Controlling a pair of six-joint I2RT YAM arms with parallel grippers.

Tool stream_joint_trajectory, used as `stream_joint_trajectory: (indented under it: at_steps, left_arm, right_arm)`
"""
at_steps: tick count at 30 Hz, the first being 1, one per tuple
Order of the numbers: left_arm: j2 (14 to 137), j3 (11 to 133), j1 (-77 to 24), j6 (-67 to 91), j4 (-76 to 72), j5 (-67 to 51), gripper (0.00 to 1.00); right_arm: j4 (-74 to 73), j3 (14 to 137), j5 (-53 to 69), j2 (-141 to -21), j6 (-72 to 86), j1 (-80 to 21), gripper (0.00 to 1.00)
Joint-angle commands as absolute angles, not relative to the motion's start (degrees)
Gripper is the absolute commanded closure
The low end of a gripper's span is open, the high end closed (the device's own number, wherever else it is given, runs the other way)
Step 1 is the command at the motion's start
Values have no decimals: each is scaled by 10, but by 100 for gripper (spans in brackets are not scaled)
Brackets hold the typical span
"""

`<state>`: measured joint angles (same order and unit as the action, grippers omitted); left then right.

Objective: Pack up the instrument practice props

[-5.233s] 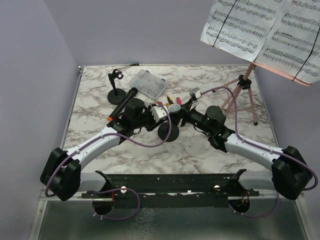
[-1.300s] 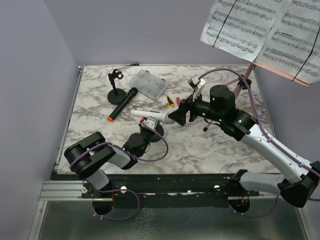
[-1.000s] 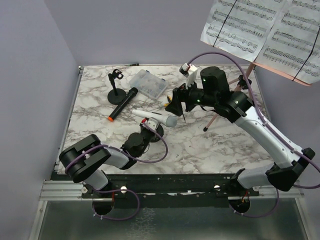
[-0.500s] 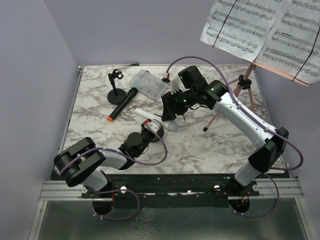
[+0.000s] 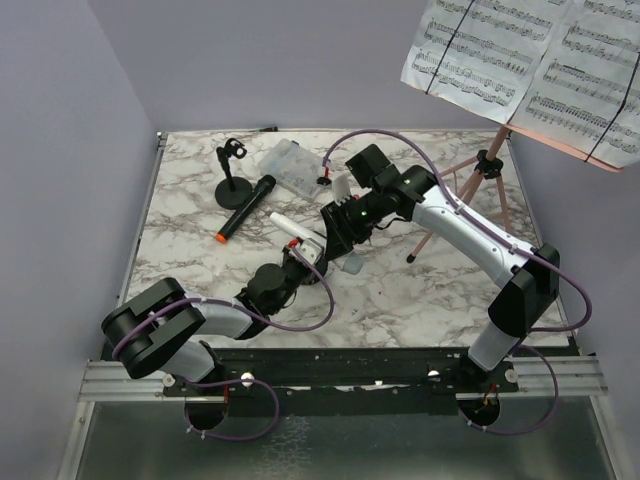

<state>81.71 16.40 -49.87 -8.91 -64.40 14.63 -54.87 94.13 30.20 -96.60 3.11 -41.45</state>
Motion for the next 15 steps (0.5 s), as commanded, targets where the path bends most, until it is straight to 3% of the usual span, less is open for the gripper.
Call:
stream_joint_trajectory:
  at_steps: [1, 7, 15]
  left_arm:
    - [807, 174, -498, -76, -606, 138, 100]
    - [816, 180, -497, -57, -598, 155, 100]
    - [824, 185, -487, -28, -594, 159, 100]
  right_arm:
    - [-577, 933, 329, -980, 7, -413, 51]
    - [-579, 931, 342, -990, -7, -413, 55]
    - [-563, 922, 359, -997, -28, -413, 53]
